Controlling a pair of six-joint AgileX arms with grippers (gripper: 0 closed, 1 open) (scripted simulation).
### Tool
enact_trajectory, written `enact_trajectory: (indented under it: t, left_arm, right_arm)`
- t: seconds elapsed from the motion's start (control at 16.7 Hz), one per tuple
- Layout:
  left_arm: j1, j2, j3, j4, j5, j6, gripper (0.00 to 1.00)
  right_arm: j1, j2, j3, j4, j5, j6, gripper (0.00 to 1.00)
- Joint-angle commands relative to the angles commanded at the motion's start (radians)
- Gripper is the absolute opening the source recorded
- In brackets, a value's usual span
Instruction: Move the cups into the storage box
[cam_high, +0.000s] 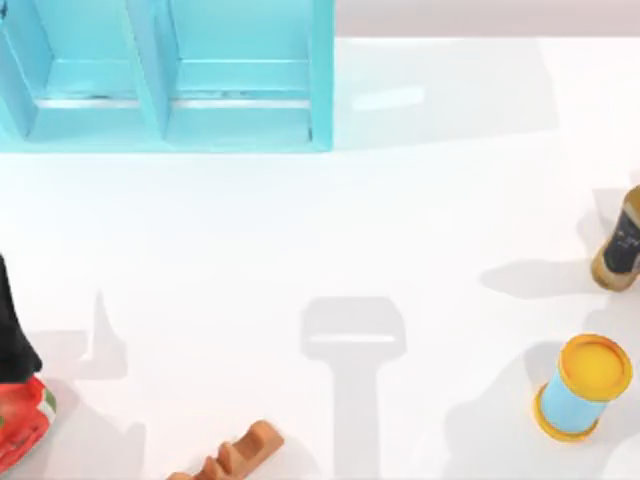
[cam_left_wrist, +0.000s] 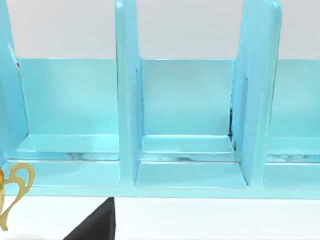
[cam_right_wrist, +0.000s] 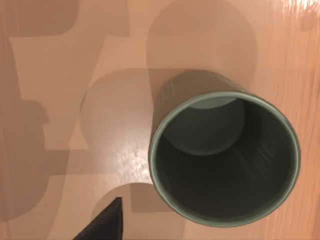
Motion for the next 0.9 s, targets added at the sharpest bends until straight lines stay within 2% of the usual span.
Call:
enact_trajectory:
  t: [0.24,0.72,0.9]
  left_arm:
    - [0.000,0.000,0.000,0.000,0.000,0.000,1.00]
    - [0.000,0.000,0.000,0.000,0.000,0.000,1.00]
    - [0.000,0.000,0.000,0.000,0.000,0.000,1.00]
  right_arm:
    - [-0.004,0.002,0.040,-0.039,0.001,0.001,1.00]
    - [-0.008,0.012,0.371,-0.359,0.001,-0.003,1.00]
    - [-0.007,0.012,0.413,-0.401,0.000,-0.004,1.00]
